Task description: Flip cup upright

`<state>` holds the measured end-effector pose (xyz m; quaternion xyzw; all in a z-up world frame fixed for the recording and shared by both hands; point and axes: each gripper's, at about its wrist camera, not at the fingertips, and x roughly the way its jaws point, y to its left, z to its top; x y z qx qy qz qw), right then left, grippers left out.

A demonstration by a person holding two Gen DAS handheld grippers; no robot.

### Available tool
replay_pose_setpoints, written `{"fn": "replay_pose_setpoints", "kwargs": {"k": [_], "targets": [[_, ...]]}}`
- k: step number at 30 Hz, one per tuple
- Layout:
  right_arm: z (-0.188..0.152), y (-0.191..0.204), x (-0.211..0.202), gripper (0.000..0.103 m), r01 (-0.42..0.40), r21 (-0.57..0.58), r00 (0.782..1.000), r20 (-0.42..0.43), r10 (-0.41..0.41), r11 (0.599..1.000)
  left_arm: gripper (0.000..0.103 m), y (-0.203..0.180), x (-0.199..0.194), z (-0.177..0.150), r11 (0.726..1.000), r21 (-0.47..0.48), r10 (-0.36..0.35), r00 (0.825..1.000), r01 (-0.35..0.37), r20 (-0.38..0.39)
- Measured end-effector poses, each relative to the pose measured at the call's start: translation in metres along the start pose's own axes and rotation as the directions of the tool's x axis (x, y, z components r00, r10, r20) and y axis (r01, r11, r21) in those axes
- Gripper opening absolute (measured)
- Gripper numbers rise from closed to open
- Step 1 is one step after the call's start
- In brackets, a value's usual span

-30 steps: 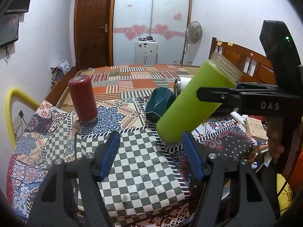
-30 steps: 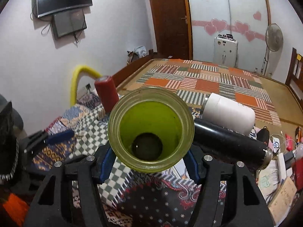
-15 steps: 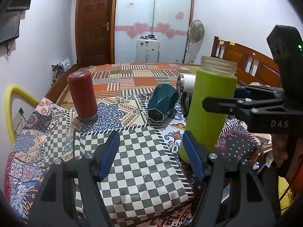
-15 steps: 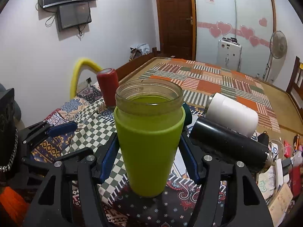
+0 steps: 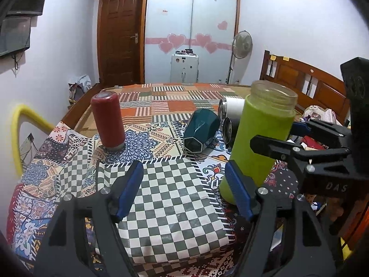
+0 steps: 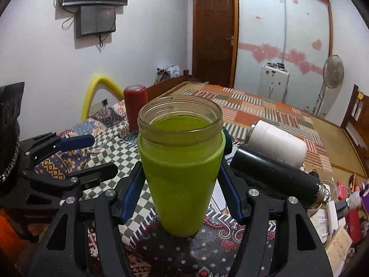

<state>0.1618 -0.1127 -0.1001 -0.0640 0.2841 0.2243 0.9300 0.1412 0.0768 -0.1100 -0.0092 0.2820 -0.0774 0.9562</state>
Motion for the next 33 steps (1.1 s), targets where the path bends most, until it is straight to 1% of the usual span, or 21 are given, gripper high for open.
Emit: {"fn": "replay_pose_setpoints", "kwargs": {"k": [2,4,6,8,13,17,22,25,29,31,32,33], "targets": [[0.001,-0.005,0.000,0.066,-0.021,0.041,1.000,0.002,0.020,0.999,0.075,-0.002,-0.005,0.000,1.000,0.003,0.012,1.000,-0.012,0.009],[0.001,-0.008,-0.003,0.078,-0.052,0.079,0.999,0.010,0.052,0.996,0.076,-0.004,-0.014,0.000,1.000,0.006,0.028,0.999,-0.028,0.030],[0.001,-0.007,-0.008,0.079,-0.060,0.088,0.998,0.026,0.058,0.994,0.076,-0.005,-0.021,0.001,0.999,0.002,0.032,0.998,-0.032,0.045],[0.000,-0.003,-0.018,0.079,-0.048,0.075,0.998,0.048,0.044,0.996,0.076,-0.008,-0.032,0.003,0.999,-0.005,0.038,0.997,-0.038,0.069],[0.000,0.005,-0.059,0.079,-0.002,0.065,0.988,0.151,-0.008,0.998,0.076,-0.021,-0.066,0.010,0.999,-0.013,0.042,0.989,-0.040,0.141],[0.001,0.011,-0.102,0.079,0.037,0.072,0.967,0.249,-0.054,0.997,0.076,-0.037,-0.100,0.014,0.999,-0.014,0.049,0.975,-0.047,0.218],[-0.002,0.014,-0.147,0.081,0.056,0.101,0.936,0.342,-0.087,0.993,0.076,-0.061,-0.146,0.014,0.997,-0.001,0.069,0.949,-0.072,0.307],[-0.005,0.014,-0.166,0.081,0.061,0.118,0.923,0.371,-0.101,0.991,0.079,-0.073,-0.169,0.013,0.997,0.002,0.075,0.935,-0.081,0.348],[-0.011,0.018,-0.181,0.081,0.079,0.124,0.912,0.393,-0.122,0.989,0.086,-0.086,-0.194,0.007,0.995,-0.004,0.096,0.915,-0.103,0.392],[-0.014,0.021,-0.187,0.081,0.088,0.123,0.908,0.398,-0.130,0.988,0.089,-0.090,-0.200,0.005,0.994,-0.007,0.104,0.910,-0.111,0.402],[-0.017,0.022,-0.189,0.082,0.093,0.122,0.907,0.400,-0.134,0.988,0.091,-0.093,-0.204,0.002,0.993,-0.009,0.108,0.907,-0.114,0.407],[-0.019,0.023,-0.191,0.085,0.098,0.121,0.905,0.402,-0.139,0.988,0.092,-0.095,-0.208,0.000,0.993,-0.011,0.113,0.904,-0.119,0.413]]}}
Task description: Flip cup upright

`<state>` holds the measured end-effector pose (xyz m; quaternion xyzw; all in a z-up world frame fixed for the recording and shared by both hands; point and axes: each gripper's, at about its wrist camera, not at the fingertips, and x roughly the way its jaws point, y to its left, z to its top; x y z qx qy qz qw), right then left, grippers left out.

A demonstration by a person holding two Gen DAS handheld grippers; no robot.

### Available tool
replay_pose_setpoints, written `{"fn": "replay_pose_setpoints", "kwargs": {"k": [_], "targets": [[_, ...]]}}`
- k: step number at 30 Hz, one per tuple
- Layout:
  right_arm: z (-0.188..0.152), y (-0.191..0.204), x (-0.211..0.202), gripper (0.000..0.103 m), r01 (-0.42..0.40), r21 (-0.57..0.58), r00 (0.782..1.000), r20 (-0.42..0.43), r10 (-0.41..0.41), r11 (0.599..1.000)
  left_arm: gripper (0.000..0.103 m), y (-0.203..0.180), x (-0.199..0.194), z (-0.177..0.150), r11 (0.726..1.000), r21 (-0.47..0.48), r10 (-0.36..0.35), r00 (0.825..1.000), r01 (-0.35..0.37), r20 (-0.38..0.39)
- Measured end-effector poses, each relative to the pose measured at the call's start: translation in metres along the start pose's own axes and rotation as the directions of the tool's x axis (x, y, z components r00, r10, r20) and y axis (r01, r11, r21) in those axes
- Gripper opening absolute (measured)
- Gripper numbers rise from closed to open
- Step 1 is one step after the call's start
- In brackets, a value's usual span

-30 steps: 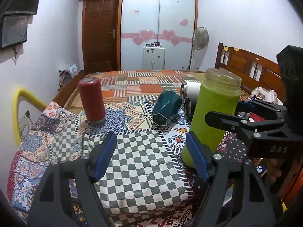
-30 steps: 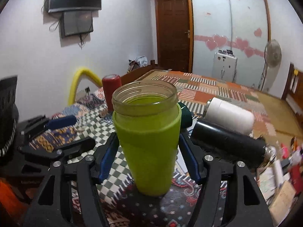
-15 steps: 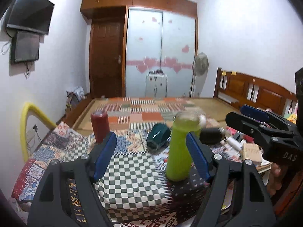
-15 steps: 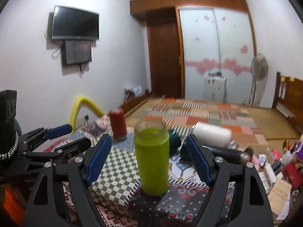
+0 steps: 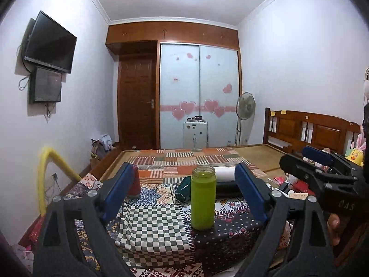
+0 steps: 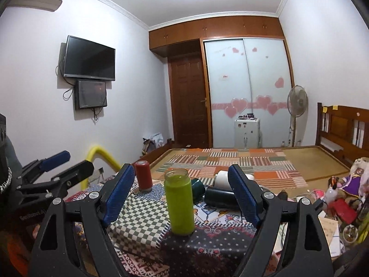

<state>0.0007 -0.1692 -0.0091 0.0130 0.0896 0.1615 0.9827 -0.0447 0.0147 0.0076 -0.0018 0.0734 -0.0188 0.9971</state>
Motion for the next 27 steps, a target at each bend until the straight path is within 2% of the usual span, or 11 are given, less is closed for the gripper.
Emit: {"fn": "replay_pose_setpoints", "kwargs": {"k": [3,7,27], "targets": [[-0.002,0.000,-0.008,0.096,0.026,0.006,1.000,0.016,-0.026,1.000,0.097,-0.003,-0.007,-0.003,1.000,-0.001,0.012,1.000,-0.012,0.011],[-0.002,0.000,-0.015,0.103,0.043,0.008,0.999,0.033,-0.043,0.999,0.099,-0.004,-0.014,-0.005,1.000,0.000,0.020,1.000,-0.020,0.016],[-0.013,0.003,-0.028,0.103,0.091,-0.013,0.994,0.054,-0.090,0.996,0.101,-0.007,-0.010,-0.009,1.000,-0.010,0.002,1.000,-0.002,0.011]]}}
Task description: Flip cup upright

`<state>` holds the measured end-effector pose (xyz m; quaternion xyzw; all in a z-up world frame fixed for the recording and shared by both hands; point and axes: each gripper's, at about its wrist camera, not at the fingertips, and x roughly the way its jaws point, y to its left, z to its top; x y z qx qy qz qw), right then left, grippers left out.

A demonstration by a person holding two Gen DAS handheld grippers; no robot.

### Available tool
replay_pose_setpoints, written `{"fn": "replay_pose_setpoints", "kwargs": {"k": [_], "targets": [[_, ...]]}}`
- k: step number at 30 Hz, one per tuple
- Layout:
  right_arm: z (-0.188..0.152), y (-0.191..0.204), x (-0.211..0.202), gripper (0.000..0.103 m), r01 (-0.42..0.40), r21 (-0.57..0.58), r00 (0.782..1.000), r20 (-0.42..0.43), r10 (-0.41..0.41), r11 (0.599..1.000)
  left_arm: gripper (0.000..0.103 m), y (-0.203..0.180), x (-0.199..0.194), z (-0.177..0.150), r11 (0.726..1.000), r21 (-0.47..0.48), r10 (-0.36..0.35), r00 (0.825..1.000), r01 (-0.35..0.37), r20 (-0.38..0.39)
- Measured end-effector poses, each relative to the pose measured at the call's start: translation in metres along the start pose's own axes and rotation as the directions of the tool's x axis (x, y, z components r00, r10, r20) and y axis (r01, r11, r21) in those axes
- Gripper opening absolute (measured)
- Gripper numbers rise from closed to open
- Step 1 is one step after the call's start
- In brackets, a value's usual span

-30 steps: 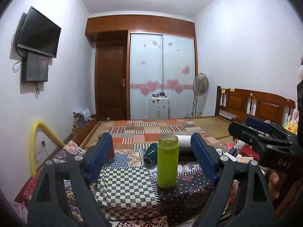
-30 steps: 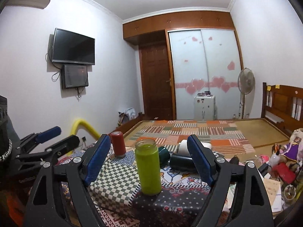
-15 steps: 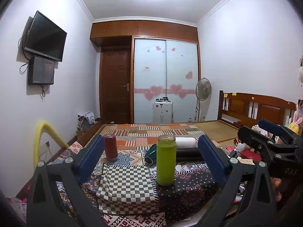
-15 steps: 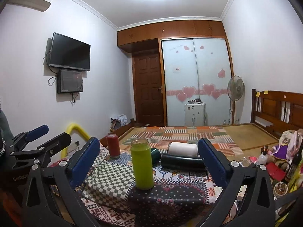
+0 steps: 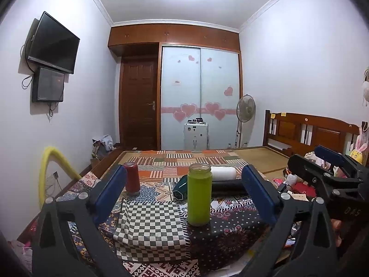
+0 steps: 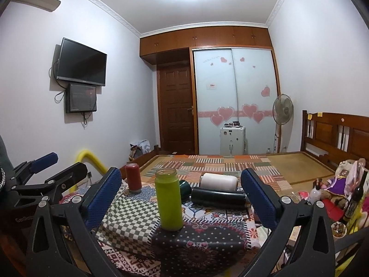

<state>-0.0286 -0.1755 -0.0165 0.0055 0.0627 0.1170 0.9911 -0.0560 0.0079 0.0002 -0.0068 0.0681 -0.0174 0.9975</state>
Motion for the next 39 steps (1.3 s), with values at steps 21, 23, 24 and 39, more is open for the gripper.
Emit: {"fn": "replay_pose_setpoints", "kwargs": {"k": [21,23,24,39], "targets": [[0.0047,-0.0023,-0.0056,0.103,0.017,-0.011,1.000,0.005,-0.017,1.000,0.103,-0.0028,0.0003,0.0001,1.000,-0.006,-0.014,1.000,0.014,-0.008],[0.0050,-0.0029,-0.0057,0.103,0.019,-0.008,1.000,0.005,-0.019,1.000,0.103,-0.0024,-0.0001,0.0002,1.000,-0.008,-0.017,1.000,0.017,-0.010],[0.0050,-0.0031,-0.0057,0.103,0.018,-0.007,1.000,0.005,-0.018,1.000,0.103,-0.0021,0.0000,0.0002,1.000,-0.010,-0.019,1.000,0.019,-0.011],[0.0067,-0.0023,-0.0055,0.103,0.015,0.001,1.000,0.012,-0.015,1.000,0.103,-0.0026,0.0001,0.0002,0.999,-0.013,-0.036,0.999,0.036,-0.018]]}}
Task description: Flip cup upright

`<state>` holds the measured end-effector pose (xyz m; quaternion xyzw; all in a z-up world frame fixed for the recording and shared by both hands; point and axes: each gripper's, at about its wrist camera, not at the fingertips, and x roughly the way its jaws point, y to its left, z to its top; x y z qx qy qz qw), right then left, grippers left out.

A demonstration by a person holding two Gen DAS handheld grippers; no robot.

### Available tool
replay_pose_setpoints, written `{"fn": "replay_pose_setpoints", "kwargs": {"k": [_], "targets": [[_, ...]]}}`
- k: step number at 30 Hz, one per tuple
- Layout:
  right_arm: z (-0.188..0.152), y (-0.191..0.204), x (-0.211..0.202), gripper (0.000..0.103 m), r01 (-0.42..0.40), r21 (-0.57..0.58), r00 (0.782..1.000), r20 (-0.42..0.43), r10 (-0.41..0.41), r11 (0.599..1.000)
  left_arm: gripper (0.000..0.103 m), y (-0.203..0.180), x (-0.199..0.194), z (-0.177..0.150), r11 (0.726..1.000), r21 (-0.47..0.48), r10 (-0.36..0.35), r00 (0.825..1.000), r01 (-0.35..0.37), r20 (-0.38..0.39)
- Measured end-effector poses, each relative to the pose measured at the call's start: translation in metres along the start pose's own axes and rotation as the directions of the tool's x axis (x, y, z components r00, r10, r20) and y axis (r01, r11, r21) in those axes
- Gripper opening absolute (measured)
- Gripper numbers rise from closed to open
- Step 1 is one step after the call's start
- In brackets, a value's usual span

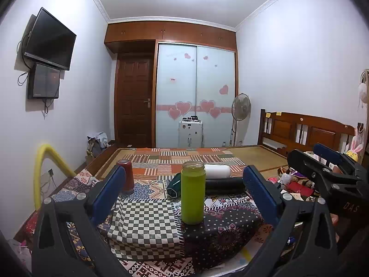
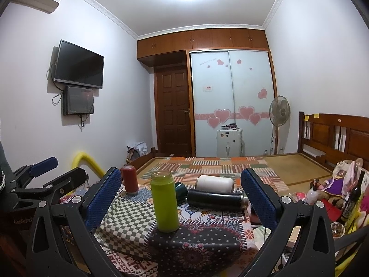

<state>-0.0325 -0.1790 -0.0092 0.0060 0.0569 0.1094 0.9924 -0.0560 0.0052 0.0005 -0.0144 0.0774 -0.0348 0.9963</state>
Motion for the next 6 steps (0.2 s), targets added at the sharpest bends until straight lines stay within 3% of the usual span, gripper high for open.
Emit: {"fn": "replay_pose_setpoints", "kwargs": {"k": [6], "targets": [[-0.0004,0.0004,0.0003,0.103,-0.006,0.008,1.000,-0.004,0.006,1.000,0.103,0.0012,0.0025,-0.0014,1.000,-0.006,-0.010,1.000,0.010,-0.017]]}}
